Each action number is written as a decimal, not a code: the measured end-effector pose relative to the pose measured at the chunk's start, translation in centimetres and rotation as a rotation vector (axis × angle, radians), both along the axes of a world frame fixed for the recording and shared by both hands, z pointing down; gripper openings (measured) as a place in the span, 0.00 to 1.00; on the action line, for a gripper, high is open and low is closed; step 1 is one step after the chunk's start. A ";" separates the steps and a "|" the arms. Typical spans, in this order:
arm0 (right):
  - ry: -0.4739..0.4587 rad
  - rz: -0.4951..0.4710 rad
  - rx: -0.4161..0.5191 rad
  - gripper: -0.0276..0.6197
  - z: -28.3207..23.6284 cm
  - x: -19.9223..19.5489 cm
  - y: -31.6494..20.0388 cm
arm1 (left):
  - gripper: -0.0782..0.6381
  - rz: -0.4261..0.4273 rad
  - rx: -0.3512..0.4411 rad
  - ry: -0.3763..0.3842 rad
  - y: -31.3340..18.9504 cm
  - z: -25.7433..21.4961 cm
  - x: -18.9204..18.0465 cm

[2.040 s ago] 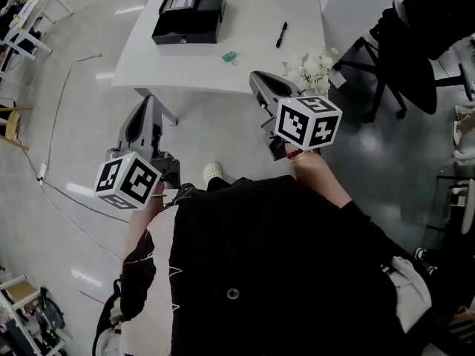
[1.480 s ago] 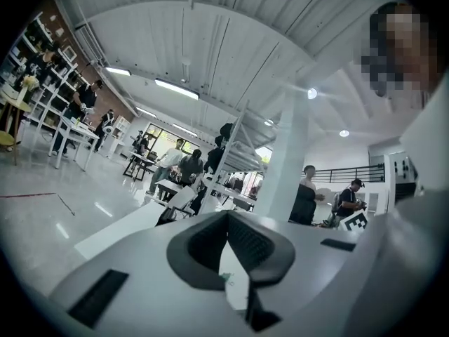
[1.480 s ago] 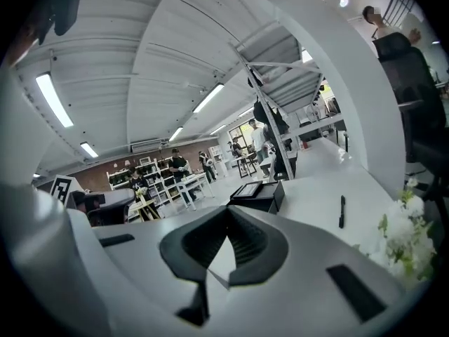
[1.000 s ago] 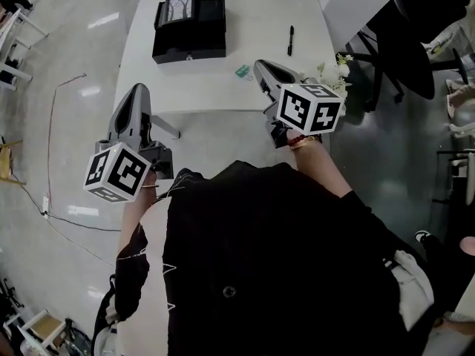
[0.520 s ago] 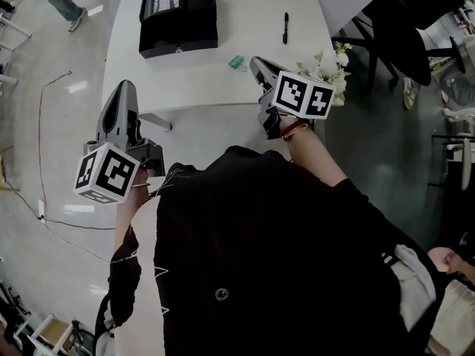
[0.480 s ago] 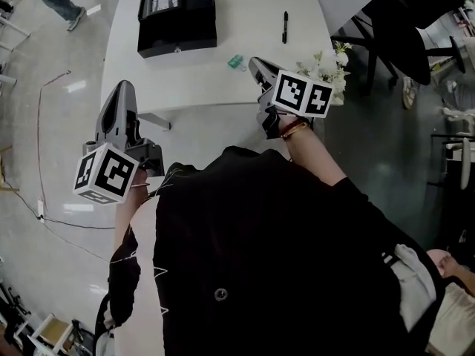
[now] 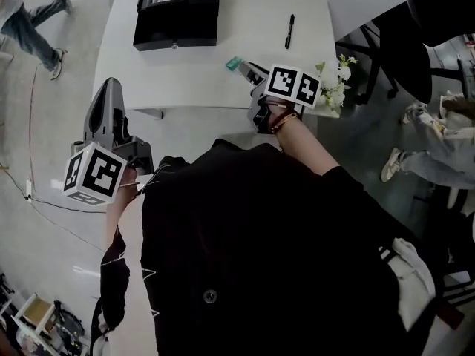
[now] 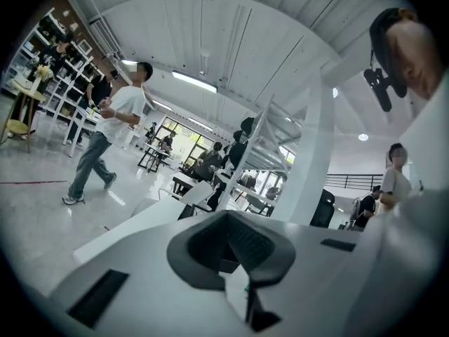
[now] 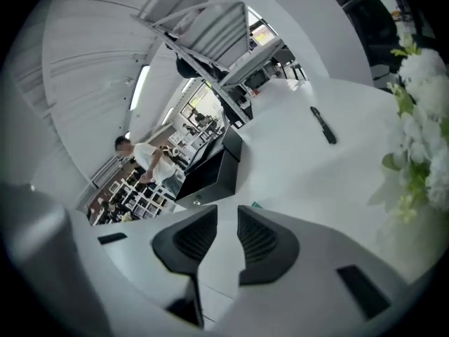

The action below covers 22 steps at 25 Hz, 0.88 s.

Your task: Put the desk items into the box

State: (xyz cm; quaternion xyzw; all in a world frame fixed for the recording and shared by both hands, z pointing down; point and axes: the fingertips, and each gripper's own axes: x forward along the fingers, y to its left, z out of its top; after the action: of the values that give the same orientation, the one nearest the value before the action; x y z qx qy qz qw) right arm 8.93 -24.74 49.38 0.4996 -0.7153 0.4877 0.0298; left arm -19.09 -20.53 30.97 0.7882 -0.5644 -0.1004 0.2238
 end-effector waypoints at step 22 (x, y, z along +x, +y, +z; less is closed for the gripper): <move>-0.231 0.081 -0.247 0.24 4.6 -0.4 -1.2 | 0.12 -0.094 0.004 0.011 -0.2 0.0 -0.8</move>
State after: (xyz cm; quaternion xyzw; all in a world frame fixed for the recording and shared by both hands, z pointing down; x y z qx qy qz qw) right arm 8.56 -25.90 54.01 0.4613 -0.6278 0.6268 -0.0113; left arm -19.90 -20.69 30.99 0.7608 -0.5994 -0.1163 0.2201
